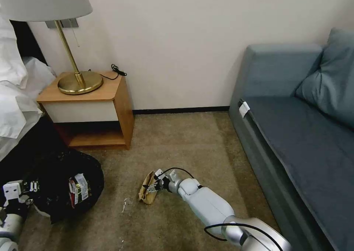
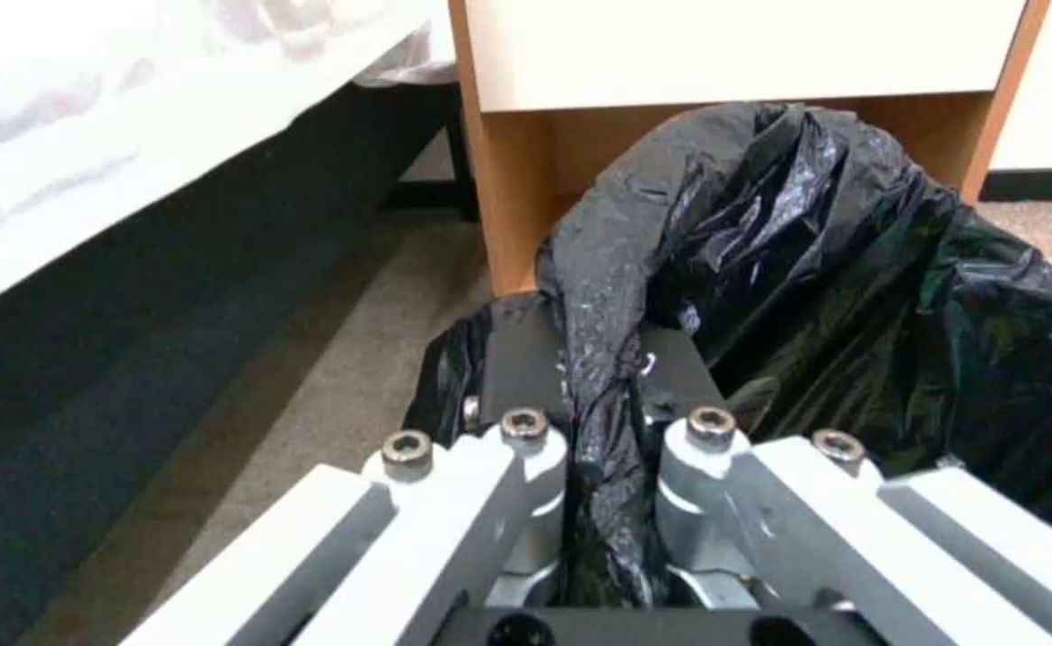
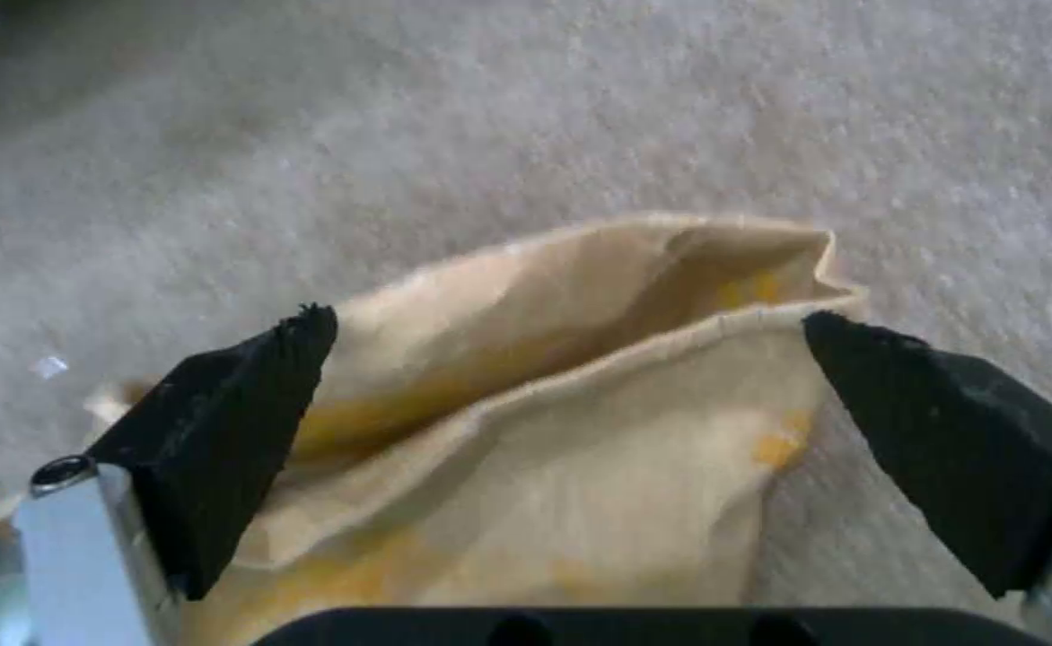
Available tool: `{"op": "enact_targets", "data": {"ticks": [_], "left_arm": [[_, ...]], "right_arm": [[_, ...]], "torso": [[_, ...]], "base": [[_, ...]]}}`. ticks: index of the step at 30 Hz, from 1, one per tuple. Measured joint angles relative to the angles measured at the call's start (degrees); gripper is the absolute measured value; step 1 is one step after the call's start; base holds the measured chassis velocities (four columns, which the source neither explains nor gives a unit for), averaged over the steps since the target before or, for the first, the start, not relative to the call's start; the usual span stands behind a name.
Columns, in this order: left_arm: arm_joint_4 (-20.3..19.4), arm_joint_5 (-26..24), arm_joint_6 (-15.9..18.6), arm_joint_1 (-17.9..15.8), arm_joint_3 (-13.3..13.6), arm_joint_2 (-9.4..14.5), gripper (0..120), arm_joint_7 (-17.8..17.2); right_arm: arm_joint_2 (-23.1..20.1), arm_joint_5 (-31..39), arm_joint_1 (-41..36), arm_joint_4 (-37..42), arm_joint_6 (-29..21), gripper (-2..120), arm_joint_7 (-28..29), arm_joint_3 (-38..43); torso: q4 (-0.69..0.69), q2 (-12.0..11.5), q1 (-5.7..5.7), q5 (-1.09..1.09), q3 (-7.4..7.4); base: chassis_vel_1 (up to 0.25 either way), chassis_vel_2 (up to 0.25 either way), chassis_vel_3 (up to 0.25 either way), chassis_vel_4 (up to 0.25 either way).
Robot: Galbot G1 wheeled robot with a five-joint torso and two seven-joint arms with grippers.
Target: Pick up the trash bin, then pick up the garbage on the floor and place it into the trash bin.
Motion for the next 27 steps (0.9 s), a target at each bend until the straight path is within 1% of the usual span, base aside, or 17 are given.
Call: {"op": "enact_targets", "data": {"ticks": [3,12,27], "left_arm": [[-0.4,0.0,0.0,0.3,0.0,0.0,4,0.0],[-1.1,-0.4,-0.7,1.2,-0.4,0.1,4,0.1],[-0.1,-0.8,-1.4,0.5,0.2,0.3,4,0.3]], "right_arm": [[0.0,-1.3,0.0,-1.2,0.4,100,0.2,0.7],[0.0,-3.1,0.1,-2.7,1.1,100,0.5,1.6],[0.0,-4.5,0.8,-5.8,1.8,100,-1.0,2.4]], "torso": [[-0.02,0.0,0.0,-0.01,0.0],[-0.01,0.0,0.0,-0.01,0.0],[-0.01,0.0,0.0,-0.01,0.0]], "base": [[0.0,0.0,0.0,0.0],[0.0,0.0,0.0,0.0],[0.0,0.0,0.0,0.0]]}}
